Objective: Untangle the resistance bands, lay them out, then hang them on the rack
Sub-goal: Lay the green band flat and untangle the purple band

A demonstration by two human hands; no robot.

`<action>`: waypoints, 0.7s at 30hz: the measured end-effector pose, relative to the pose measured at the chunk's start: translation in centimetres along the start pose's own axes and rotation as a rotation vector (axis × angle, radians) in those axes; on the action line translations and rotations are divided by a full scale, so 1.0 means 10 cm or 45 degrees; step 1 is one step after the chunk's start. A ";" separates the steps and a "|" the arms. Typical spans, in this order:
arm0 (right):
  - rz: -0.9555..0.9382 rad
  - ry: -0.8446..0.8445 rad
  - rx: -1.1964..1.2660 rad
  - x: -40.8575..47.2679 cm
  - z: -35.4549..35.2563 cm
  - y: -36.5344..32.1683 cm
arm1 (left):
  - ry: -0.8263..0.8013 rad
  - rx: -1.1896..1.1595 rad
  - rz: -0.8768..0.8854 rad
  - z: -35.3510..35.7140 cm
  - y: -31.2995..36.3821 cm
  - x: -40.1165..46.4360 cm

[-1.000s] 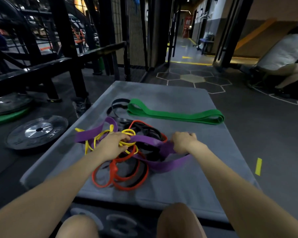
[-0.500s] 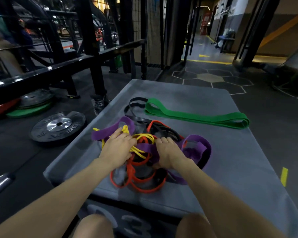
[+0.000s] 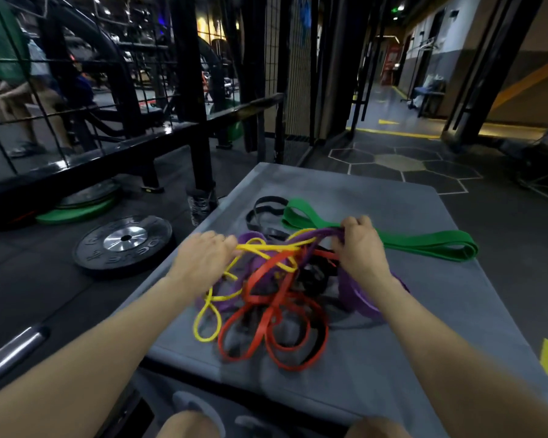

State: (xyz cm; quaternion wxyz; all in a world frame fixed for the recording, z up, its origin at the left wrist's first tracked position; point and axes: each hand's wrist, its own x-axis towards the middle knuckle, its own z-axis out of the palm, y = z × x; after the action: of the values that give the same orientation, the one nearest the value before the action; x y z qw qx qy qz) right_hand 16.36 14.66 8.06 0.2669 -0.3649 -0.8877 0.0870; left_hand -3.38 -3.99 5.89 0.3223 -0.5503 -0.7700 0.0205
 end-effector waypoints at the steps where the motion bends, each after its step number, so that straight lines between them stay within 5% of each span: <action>1: 0.056 0.030 0.027 0.01 -0.05 0.07 | -0.037 -0.019 -0.083 -0.03 -0.06 -0.01; 8: 0.111 -0.089 -0.100 -0.10 -0.05 0.26 | -0.599 -0.144 -0.368 -0.05 0.03 -0.02; 10: 0.124 -0.153 -0.144 -0.15 -0.04 0.31 | -0.702 -0.404 -0.395 0.01 0.14 0.00; 14: 0.089 -0.202 -0.160 -0.21 -0.05 0.34 | -0.533 -1.032 -0.308 -0.06 0.60 0.10; 18: 0.053 -0.208 -0.163 -0.24 -0.15 0.38 | -0.194 -0.928 -0.207 -0.05 0.90 0.20; 21: 0.095 -0.215 -0.154 -0.25 -0.23 0.48 | -0.223 -0.859 -0.105 -0.08 0.96 0.27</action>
State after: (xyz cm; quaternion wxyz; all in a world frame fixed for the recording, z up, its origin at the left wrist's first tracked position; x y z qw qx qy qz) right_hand 21.88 16.28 7.28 0.1653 -0.4043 -0.8966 0.0736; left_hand 4.54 1.88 4.14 0.0556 -0.5905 -0.7797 -0.2008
